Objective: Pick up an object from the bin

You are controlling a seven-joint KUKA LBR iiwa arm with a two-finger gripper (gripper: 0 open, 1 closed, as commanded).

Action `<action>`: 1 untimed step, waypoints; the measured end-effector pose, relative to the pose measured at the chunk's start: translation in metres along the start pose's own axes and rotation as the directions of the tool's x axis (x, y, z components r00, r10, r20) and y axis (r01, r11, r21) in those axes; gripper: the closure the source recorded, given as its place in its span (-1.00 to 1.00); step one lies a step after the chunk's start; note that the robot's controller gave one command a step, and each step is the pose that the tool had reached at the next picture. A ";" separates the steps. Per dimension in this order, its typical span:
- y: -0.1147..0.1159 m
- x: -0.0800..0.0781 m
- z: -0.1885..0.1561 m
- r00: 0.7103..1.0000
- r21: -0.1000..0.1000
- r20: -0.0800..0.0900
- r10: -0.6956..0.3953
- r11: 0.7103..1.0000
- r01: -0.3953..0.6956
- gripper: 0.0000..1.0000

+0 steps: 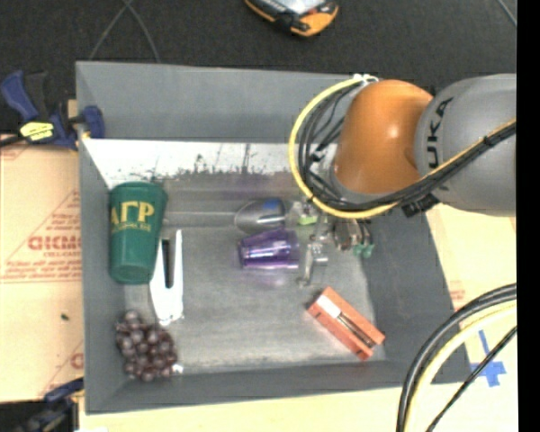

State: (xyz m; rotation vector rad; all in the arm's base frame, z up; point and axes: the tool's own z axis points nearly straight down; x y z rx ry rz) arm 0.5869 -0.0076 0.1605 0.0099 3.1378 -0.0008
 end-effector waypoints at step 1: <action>0.000 0.000 0.000 1.000 0.000 0.000 0.000 1.000 0.000 -1.00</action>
Offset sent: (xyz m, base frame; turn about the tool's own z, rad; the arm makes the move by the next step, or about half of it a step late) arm 0.0101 0.0171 -0.0905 -0.0481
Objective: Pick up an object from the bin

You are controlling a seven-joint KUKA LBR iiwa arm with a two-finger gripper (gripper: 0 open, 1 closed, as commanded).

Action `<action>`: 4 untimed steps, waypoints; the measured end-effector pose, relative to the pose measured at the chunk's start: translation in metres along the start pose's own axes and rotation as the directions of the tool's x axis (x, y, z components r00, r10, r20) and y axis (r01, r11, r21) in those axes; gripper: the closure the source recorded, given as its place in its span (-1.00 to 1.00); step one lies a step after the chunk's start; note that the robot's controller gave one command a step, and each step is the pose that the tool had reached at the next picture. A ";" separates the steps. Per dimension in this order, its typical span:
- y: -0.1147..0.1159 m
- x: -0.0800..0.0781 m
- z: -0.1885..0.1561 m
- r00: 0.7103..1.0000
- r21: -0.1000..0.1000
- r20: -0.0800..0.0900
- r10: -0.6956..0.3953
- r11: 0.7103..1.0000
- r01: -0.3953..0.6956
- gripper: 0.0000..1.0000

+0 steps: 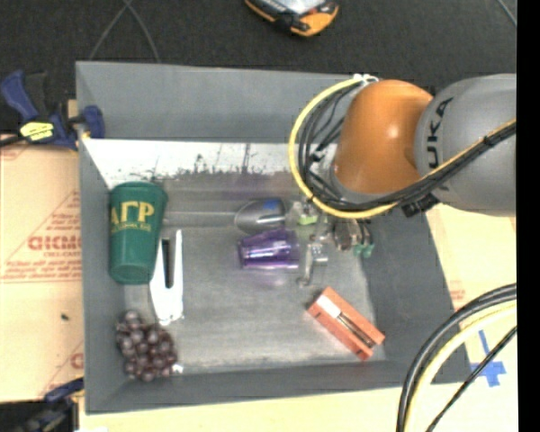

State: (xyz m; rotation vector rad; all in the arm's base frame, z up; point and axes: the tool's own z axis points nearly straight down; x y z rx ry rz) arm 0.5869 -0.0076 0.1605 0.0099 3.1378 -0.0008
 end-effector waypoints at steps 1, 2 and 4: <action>0.016 -0.010 0.094 0.999 0.000 0.000 -0.041 0.999 0.041 -1.00; 0.011 -0.010 0.065 0.943 -0.004 0.016 0.333 0.943 -0.333 1.00; 0.011 -0.009 0.065 0.944 -0.002 0.016 0.329 0.944 -0.329 1.00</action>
Offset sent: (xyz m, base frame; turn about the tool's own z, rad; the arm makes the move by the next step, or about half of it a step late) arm 0.0086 0.0125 -0.0658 0.3431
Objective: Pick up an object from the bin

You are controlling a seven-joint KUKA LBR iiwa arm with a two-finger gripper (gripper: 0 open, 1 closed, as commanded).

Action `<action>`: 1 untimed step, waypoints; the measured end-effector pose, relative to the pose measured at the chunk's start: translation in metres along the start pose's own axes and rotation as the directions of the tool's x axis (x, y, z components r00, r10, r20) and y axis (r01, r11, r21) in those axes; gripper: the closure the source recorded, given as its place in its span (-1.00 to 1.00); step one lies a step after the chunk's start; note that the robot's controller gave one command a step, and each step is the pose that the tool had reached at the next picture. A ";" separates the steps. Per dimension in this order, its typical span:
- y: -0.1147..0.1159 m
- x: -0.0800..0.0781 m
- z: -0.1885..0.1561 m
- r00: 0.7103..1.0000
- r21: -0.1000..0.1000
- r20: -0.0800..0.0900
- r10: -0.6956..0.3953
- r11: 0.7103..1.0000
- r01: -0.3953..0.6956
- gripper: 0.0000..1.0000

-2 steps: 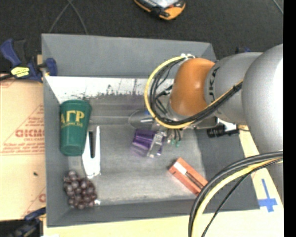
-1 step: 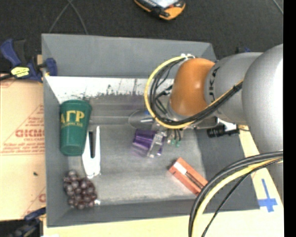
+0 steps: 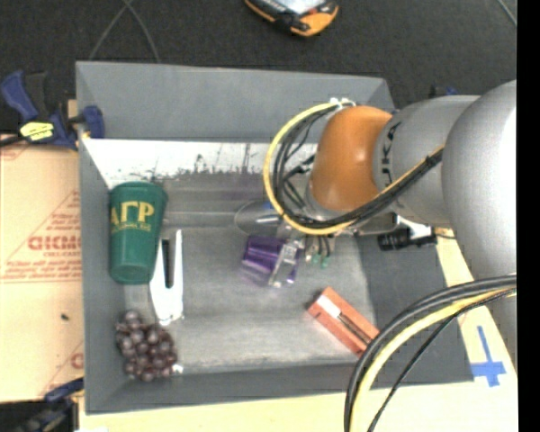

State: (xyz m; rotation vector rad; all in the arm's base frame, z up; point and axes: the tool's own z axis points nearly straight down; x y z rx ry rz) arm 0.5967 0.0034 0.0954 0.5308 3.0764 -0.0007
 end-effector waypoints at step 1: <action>0.000 0.000 0.000 1.000 0.000 0.000 -0.001 1.000 0.001 1.00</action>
Offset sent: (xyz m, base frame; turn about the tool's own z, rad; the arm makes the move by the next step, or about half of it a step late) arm 0.0000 0.0000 0.0000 0.0000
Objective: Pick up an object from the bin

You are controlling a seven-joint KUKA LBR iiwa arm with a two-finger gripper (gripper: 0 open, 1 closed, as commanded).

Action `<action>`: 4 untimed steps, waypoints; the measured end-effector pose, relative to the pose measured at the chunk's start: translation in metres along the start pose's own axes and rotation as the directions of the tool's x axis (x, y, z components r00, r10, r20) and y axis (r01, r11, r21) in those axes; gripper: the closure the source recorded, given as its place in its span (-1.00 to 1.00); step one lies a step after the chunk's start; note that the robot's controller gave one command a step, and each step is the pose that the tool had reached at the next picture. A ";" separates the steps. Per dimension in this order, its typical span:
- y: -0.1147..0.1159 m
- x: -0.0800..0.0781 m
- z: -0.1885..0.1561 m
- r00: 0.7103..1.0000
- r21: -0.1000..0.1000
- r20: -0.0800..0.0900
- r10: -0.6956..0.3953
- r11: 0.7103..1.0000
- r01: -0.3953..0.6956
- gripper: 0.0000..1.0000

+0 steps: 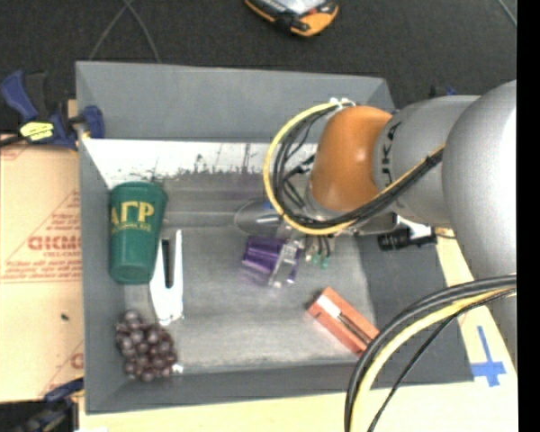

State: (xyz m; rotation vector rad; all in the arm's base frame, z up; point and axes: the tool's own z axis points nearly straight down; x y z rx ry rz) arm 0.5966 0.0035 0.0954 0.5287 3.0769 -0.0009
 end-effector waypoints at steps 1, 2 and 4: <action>0.000 0.000 0.000 1.000 0.000 0.000 -0.001 1.000 0.001 1.00; 0.003 0.005 0.005 1.000 0.001 0.004 -0.002 1.000 0.002 1.00; 0.006 -0.011 -0.104 1.000 0.001 0.002 -0.008 1.000 0.008 1.00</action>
Offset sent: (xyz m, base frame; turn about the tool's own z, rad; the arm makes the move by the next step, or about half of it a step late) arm -0.0049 0.0068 -0.0057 0.0025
